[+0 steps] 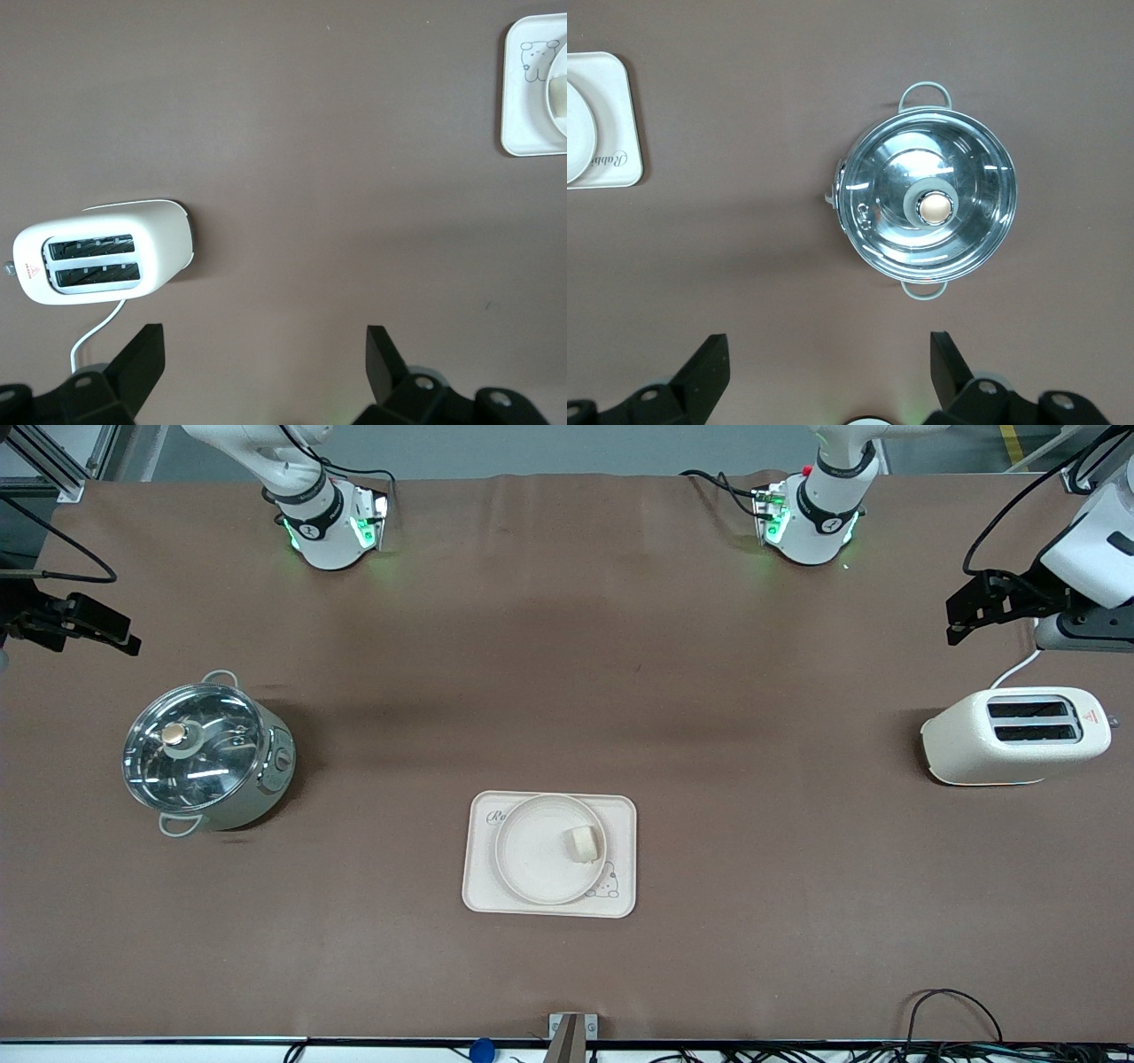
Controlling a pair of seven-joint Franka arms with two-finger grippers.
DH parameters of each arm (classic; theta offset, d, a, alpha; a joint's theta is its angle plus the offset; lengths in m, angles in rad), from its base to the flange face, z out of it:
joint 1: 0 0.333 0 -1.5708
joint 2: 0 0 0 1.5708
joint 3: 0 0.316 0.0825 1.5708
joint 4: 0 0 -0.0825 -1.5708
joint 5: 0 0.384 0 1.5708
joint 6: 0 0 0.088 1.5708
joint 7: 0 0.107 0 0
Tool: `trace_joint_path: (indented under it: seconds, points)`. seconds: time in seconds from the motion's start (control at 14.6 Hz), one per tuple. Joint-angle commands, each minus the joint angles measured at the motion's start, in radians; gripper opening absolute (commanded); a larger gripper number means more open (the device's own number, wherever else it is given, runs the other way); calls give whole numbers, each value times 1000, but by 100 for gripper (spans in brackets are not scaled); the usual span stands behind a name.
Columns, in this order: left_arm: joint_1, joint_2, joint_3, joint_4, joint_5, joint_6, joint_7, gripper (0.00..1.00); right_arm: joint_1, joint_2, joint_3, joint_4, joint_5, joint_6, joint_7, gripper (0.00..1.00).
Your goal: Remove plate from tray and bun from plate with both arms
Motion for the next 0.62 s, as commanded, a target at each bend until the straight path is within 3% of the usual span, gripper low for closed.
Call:
trace_joint_path:
  seconds: [0.0,0.41,0.55]
  points:
    - [-9,0,3,10,-14,-5,13,100,-24,-36,3,-33,5,2,-23,100]
    - [-9,0,3,12,-11,-5,10,100,-9,-38,11,-73,16,-12,-8,100]
    - [-4,0,3,12,-11,-5,13,100,55,-35,13,-112,18,-34,-8,100]
